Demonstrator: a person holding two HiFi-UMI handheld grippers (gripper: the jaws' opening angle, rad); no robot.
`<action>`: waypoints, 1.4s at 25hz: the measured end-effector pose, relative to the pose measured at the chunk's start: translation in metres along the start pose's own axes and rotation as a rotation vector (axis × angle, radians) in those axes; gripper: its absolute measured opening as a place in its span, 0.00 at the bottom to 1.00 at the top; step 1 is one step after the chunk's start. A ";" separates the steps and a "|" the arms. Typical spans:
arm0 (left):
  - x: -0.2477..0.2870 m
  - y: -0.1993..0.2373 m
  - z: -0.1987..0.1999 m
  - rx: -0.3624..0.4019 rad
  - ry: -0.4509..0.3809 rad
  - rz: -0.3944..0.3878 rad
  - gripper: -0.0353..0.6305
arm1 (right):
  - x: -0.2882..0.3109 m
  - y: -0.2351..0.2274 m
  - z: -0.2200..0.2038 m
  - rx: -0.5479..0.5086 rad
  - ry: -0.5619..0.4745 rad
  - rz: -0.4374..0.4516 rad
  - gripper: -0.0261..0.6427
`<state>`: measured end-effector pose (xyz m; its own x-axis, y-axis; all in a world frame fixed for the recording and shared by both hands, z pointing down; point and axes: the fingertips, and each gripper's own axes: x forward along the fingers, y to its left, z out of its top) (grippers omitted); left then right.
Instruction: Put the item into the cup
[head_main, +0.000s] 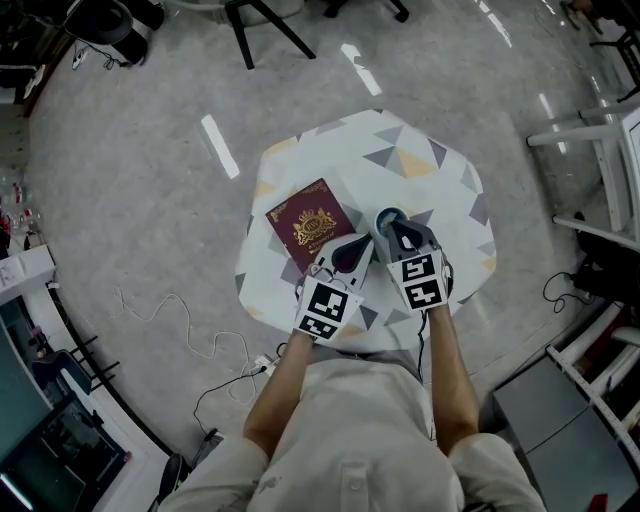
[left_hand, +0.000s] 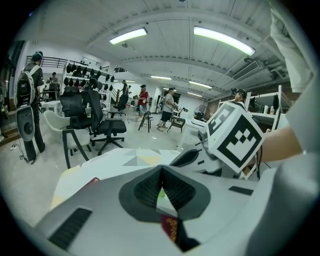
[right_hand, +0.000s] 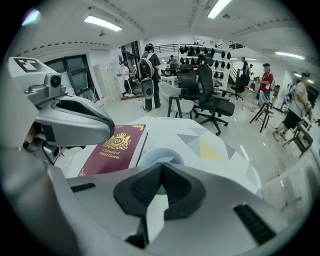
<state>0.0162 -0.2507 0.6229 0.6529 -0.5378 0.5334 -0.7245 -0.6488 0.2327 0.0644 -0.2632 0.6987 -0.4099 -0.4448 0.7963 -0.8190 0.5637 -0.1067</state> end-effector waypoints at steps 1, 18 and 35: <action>0.000 0.000 -0.001 0.001 0.001 0.001 0.07 | 0.000 0.000 0.000 -0.001 0.001 -0.001 0.05; -0.010 0.000 0.007 0.024 -0.012 0.011 0.07 | -0.010 0.003 0.007 -0.024 -0.015 -0.016 0.10; -0.042 -0.004 0.042 0.092 -0.082 0.045 0.07 | -0.090 0.010 0.042 -0.056 -0.194 -0.089 0.10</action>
<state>0.0011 -0.2481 0.5650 0.6386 -0.6073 0.4727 -0.7328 -0.6674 0.1325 0.0762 -0.2474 0.6011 -0.4112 -0.6168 0.6712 -0.8341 0.5516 -0.0041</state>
